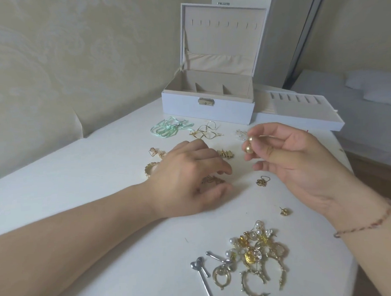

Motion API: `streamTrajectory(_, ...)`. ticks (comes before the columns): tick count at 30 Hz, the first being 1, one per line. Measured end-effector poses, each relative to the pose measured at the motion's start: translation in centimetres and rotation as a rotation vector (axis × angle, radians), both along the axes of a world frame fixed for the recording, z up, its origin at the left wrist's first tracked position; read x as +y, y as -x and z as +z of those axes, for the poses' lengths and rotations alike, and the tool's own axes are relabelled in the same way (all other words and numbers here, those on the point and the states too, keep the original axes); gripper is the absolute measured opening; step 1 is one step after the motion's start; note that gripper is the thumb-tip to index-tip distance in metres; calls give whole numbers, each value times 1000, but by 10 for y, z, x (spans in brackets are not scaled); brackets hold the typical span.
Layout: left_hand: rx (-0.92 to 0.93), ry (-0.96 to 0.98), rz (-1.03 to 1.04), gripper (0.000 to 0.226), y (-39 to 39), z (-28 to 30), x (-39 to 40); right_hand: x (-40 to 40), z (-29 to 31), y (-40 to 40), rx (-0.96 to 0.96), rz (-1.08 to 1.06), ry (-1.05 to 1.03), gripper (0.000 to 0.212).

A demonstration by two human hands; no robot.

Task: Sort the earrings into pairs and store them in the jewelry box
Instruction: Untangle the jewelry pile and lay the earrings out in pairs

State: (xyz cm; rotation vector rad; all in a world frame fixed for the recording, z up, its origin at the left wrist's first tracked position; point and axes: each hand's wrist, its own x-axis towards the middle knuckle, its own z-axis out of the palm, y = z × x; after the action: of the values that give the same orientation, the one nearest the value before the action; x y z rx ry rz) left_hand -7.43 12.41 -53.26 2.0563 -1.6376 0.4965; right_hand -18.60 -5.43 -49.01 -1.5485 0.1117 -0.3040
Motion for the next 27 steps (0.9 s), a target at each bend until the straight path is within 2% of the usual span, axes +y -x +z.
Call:
streamTrajectory(2,-22,-55,17,24,0,0,1,-4,-2,-5,-6,-90,219,15)
streamTrajectory(4,16,-95,44,25,-3,0,2,-10,-10,-9,48,-155,548,16)
streamTrajectory(6,69,-122,60,24,-5,0,3,-13,-19,-9,116,-125,800,19)
streamTrajectory(10,88,-125,84,18,-6,-1,1,-9,-27,-5,104,-39,1027,18)
streamTrajectory(17,91,-96,109,20,-7,-3,1,-18,-37,-8,57,47,1151,16)
streamTrajectory(21,106,-91,95,17,-8,-2,1,-26,-28,-6,110,96,1038,26)
streamTrajectory(24,110,-95,81,20,-8,-3,1,-48,-17,2,70,-7,930,39)
streamTrajectory(27,119,-81,41,28,-8,-2,0,-63,-17,13,122,5,989,41)
